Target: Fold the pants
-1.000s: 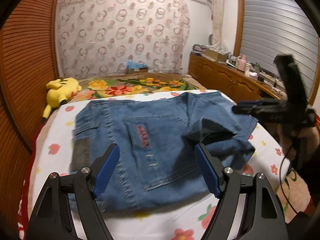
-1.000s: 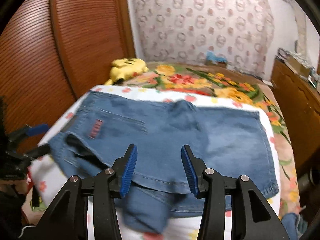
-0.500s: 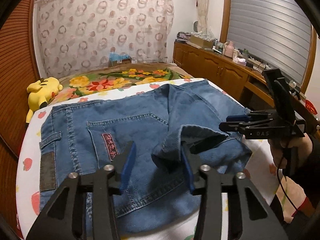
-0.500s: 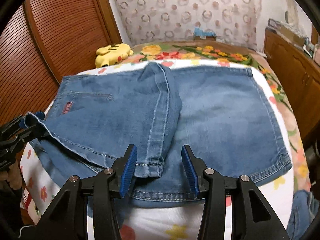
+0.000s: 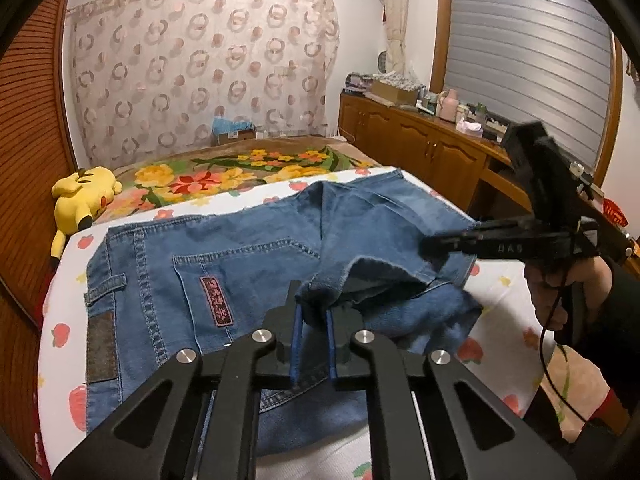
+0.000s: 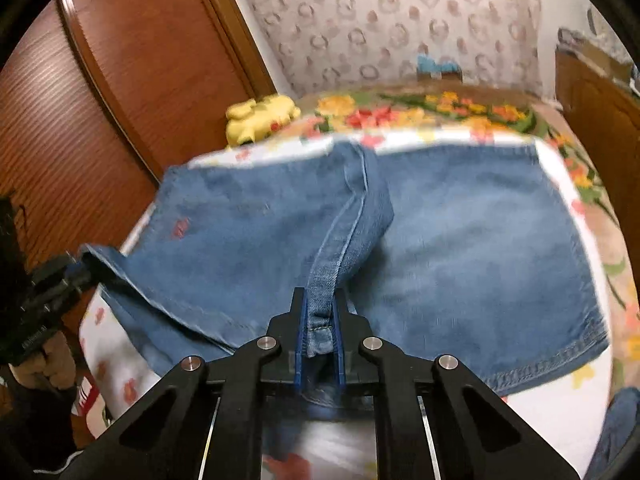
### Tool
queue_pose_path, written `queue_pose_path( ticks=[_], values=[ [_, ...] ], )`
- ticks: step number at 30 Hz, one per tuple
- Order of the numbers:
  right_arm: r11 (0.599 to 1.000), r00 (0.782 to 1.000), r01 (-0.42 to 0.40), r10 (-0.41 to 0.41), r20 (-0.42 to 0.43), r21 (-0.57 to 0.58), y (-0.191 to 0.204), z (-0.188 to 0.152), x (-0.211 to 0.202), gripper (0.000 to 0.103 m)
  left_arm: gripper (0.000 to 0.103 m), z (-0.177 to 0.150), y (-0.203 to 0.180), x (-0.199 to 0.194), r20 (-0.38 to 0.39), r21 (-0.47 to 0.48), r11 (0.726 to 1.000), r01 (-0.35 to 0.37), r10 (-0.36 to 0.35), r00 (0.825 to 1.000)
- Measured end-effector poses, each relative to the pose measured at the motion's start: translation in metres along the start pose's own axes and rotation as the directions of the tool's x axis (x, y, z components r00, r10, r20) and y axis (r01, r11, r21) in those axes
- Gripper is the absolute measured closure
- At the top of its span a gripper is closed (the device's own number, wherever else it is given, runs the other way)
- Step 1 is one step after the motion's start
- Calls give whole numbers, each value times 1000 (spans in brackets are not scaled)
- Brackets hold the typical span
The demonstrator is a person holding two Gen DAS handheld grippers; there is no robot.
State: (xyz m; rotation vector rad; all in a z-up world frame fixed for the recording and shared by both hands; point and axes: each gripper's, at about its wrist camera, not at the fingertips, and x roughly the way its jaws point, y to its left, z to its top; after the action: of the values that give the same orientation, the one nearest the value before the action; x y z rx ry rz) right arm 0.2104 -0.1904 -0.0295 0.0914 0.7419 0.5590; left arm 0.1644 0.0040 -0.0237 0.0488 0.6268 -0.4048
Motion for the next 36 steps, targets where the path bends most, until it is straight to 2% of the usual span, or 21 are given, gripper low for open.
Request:
queue_pose_path(
  ticks=[3,8,14,19,24,29,32,34,36],
  values=[
    [999,998,2,0,58,-34,15,13,-15,92,93,1,-2,-18,31,-11,1000,-10,10,999],
    [994,994,12,0,108,-110,47,34,-27,92,93,2,-6,-49,93,-15,1000,-11,12,996],
    [978,990,-15,44,136,-207,67,47,-25,92,93,-7,18,-78,127,-66,996,-57,65,990],
    [957,989,-55,92,118,-286,94,61,6,92,93,-28,53,-89,103,-130,986,-105,119,988],
    [940,990,-94,122,67,-328,114,66,50,92,93,-52,79,-84,49,-179,974,-140,151,987],
    [936,995,-83,94,14,-341,125,80,90,92,93,-71,89,-76,-11,-194,969,-151,152,988],
    [938,997,-78,82,-3,-338,129,83,100,79,93,-79,92,-72,-40,-204,968,-146,141,989],
    [927,997,-69,74,-3,-368,134,77,98,66,88,-84,91,-74,-43,-212,967,-140,133,990],
    [921,997,-67,74,4,-385,137,76,95,64,81,-85,91,-77,-44,-217,964,-154,148,988]
  ],
)
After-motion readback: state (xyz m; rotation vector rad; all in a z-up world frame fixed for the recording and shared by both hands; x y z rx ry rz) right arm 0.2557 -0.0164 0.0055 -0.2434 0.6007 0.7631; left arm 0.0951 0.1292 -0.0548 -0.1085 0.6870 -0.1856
